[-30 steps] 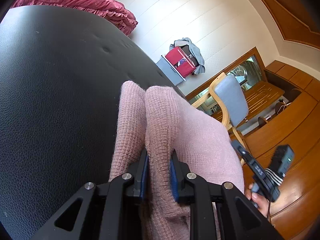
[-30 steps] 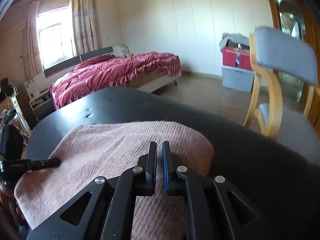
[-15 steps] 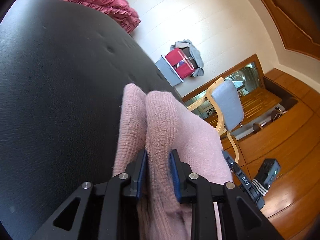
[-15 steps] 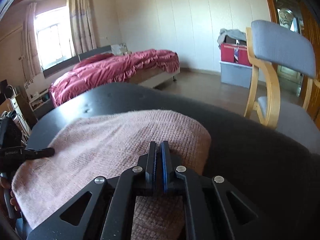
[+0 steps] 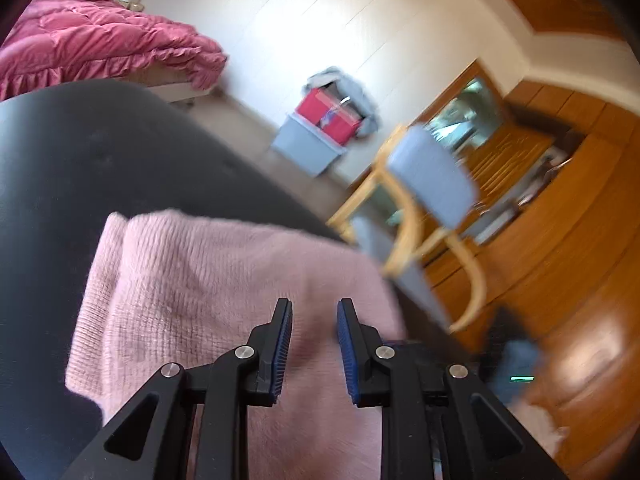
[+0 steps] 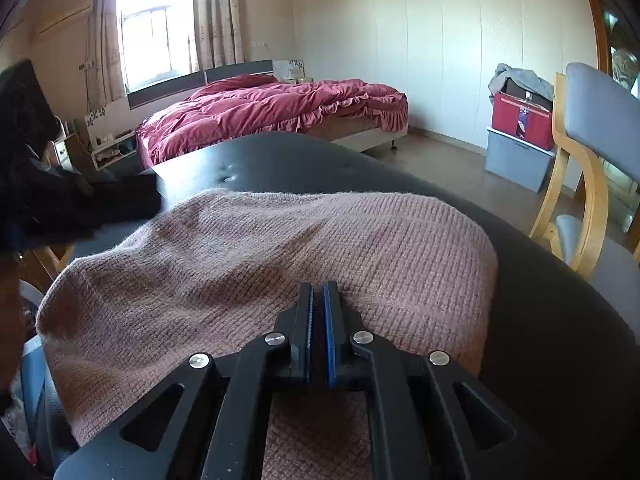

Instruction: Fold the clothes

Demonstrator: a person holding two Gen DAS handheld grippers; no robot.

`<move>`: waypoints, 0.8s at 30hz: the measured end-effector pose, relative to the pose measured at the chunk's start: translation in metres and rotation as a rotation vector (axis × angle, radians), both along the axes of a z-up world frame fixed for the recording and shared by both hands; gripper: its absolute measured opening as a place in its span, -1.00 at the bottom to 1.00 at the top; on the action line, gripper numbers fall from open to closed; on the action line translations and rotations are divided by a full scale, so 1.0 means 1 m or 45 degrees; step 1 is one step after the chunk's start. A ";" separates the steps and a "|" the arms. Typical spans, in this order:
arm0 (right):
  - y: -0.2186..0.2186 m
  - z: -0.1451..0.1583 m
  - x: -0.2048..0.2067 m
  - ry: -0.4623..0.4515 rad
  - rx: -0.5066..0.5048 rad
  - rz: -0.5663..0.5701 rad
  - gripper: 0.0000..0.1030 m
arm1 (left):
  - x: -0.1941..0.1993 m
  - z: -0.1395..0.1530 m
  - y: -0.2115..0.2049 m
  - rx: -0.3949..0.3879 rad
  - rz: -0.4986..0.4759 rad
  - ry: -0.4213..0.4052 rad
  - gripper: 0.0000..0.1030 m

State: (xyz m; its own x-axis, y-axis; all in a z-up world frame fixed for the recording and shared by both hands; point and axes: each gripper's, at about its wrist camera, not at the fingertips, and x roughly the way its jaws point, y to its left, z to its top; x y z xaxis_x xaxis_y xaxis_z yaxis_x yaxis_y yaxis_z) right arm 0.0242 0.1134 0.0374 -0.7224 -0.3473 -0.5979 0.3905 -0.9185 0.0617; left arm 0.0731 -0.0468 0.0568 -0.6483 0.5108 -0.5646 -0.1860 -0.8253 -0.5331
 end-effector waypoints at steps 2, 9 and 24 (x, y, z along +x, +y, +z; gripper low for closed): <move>-0.002 -0.001 -0.001 0.000 0.002 0.000 -0.92 | -0.005 -0.015 -0.006 -0.125 0.089 0.001 -0.58; -0.008 0.005 0.005 0.009 0.047 0.014 -0.90 | -0.002 -0.043 -0.044 -0.025 0.184 0.032 -0.78; 0.006 -0.007 -0.066 -0.082 0.054 -0.109 -0.96 | -0.010 -0.044 -0.042 -0.038 0.200 0.048 -0.78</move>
State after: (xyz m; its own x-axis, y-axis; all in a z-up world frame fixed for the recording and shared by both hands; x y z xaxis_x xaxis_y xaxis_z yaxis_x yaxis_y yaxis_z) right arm -0.0417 0.1189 0.0301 -0.7079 -0.2593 -0.6570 0.3067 -0.9507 0.0447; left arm 0.0627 -0.0887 0.0127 -0.7399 0.3846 -0.5519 -0.0725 -0.8613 -0.5029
